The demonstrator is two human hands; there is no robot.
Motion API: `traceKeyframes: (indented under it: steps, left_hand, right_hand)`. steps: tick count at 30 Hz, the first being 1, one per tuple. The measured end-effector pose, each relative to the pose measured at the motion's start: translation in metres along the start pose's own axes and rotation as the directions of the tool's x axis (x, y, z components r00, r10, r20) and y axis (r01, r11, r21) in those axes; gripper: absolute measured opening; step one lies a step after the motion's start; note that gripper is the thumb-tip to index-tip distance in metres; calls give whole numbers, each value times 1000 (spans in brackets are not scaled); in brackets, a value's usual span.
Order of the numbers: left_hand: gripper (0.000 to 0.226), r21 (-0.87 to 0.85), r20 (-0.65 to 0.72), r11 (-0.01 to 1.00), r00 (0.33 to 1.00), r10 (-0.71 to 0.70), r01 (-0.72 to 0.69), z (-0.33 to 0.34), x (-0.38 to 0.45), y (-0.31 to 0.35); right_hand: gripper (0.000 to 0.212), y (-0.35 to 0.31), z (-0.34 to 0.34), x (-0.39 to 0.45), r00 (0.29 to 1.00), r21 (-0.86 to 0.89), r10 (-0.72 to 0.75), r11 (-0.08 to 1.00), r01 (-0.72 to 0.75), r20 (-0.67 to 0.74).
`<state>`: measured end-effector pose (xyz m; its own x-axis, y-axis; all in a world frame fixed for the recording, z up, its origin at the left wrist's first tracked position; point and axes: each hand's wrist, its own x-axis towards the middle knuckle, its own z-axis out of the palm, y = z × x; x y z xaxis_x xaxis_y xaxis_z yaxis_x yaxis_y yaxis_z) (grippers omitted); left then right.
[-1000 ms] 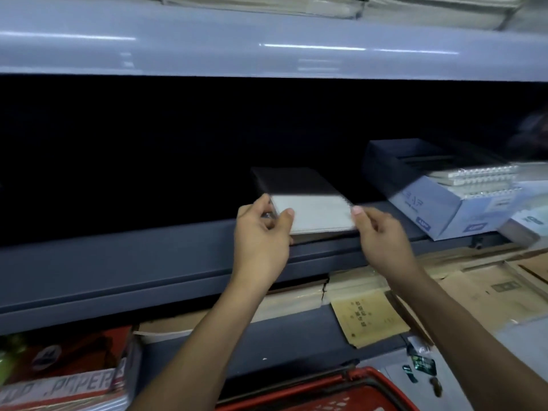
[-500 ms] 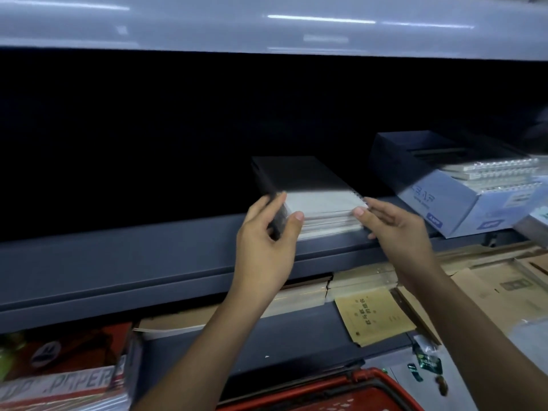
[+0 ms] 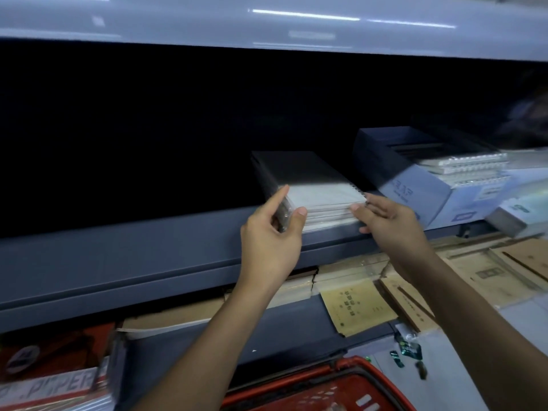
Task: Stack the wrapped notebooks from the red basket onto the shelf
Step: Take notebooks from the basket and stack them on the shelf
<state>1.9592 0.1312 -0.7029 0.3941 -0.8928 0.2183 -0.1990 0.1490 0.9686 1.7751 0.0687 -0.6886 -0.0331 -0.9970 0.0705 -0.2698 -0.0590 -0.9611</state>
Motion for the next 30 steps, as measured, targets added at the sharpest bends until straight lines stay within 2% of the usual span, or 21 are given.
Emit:
traceKeyframes:
  steps: [5,9,14,18,21,24,26,28,30]
  left_hand:
    - [57,-26,51,1000,999,-12,14,13,-2,1]
    - [62,-110,54,993,998,-33,39,1,-13,13]
    - [60,-102,62,995,998,-14,20,-17,-41,33]
    - [55,-54,93,999,996,11,-6,-29,-81,22]
    - [48,-28,135,999,990,-31,35,-33,-130,-11]
    - [46,41,234,986,958,-166,161,-31,-189,-57]
    - [47,92,287,960,916,-280,264,-29,-221,-87]
    - [49,171,312,926,873,-374,336,-29,-243,-116]
    - [49,239,333,889,828,-452,390,-29,-255,-135]
  right_hand:
    - [56,-1,-12,2,999,-31,36,999,-37,-4]
    - [60,-1,-18,-14,999,-82,-29,996,25,-42]
    - [56,-5,-27,-58,992,-78,-70,995,62,-104]
    - [48,11,-31,-108,997,-109,-49,993,41,-67]
    - [38,46,-30,-160,1000,-225,-3,974,1,-9]
    - [15,101,-18,-218,976,-334,140,940,-77,169]
    - [10,142,-7,-244,931,-471,260,875,-114,256]
    - [28,171,6,-261,851,-643,423,753,-138,312]
    - [51,192,15,-270,794,-725,521,672,-153,315]
